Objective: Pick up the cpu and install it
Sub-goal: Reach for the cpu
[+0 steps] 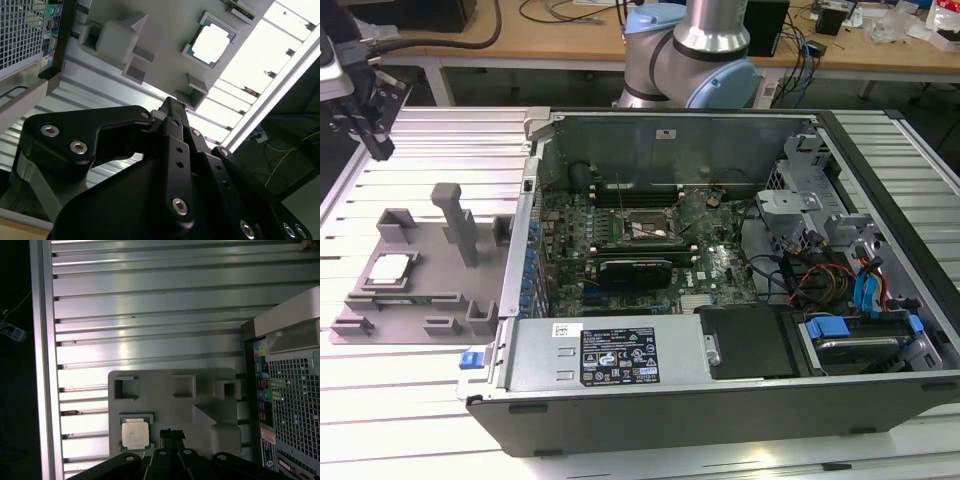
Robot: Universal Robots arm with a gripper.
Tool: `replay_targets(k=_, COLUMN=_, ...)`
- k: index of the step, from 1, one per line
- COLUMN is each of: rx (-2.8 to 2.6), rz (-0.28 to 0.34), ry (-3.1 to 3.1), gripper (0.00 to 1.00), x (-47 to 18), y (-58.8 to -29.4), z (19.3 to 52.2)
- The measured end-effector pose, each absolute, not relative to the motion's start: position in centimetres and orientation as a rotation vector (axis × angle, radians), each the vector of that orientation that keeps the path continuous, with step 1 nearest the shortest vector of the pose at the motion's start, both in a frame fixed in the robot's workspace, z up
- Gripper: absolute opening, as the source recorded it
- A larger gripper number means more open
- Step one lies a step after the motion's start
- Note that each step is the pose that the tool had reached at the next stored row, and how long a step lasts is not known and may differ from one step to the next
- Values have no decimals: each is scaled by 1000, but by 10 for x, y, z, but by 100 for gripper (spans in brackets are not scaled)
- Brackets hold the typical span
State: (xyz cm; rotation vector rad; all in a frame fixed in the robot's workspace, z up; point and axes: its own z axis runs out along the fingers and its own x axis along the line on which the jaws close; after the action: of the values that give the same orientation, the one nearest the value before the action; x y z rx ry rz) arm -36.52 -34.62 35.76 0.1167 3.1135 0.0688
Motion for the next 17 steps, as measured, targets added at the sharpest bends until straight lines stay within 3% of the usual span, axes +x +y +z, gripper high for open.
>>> replay_targets(k=11, rx=117, rz=69, ry=3113, gripper=11, x=-373, y=-346, z=351)
replay_targets(k=17, rx=117, rz=69, ry=3115, gripper=11, x=-373, y=-362, z=340)
